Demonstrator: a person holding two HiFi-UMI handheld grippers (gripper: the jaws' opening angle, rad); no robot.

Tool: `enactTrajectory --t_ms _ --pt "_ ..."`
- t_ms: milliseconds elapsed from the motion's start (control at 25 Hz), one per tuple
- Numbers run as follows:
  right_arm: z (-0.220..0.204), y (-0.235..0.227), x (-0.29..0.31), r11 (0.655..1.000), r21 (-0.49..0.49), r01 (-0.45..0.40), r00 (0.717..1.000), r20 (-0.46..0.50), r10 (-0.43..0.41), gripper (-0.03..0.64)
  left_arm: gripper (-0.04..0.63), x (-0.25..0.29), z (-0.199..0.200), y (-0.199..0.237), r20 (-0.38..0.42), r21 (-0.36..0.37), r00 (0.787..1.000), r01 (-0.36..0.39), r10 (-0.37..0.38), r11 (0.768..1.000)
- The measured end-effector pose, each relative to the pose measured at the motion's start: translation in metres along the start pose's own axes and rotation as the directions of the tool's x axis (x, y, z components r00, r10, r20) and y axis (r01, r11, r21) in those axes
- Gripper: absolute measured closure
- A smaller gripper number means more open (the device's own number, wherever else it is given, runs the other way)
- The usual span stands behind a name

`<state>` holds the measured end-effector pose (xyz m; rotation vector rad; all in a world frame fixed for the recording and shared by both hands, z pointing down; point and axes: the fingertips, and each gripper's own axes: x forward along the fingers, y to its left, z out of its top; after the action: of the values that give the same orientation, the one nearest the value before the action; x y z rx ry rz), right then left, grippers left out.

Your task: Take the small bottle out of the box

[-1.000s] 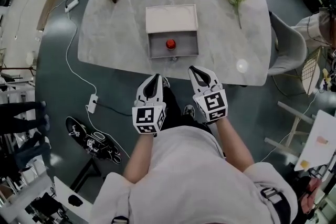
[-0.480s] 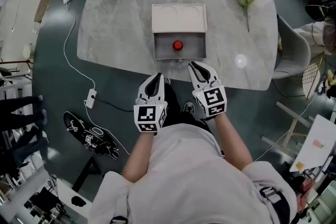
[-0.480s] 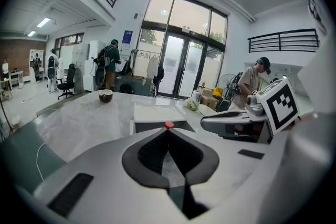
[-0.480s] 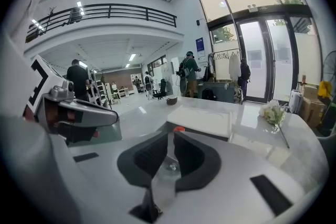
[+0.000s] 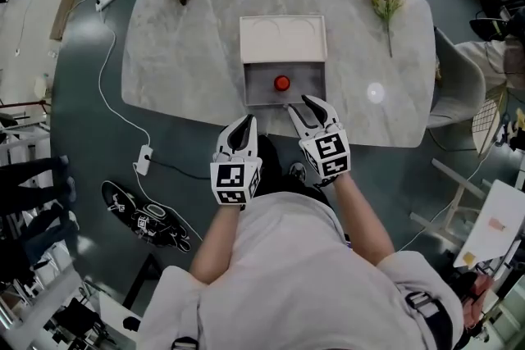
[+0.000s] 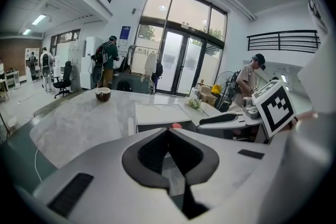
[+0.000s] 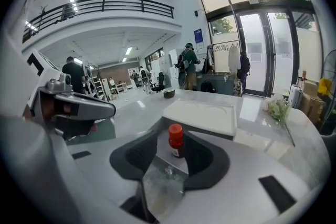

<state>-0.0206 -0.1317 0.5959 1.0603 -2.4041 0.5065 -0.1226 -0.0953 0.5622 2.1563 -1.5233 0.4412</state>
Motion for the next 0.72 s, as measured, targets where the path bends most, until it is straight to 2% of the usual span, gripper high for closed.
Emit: enactTrajectory --t_ms 280,720 --pt "-0.005 0.003 0.024 1.0 0.005 -0.016 0.998 -0.058 0.016 0.428 0.571 0.012 0.004 0.019 -0.016 -0.012 1.0 0.005 -0.005 1.0" --pt "-0.017 0.0 0.056 1.0 0.027 0.007 0.99 -0.14 -0.003 0.405 0.571 0.026 0.002 0.046 -0.045 -0.019 0.999 0.018 -0.019 1.0"
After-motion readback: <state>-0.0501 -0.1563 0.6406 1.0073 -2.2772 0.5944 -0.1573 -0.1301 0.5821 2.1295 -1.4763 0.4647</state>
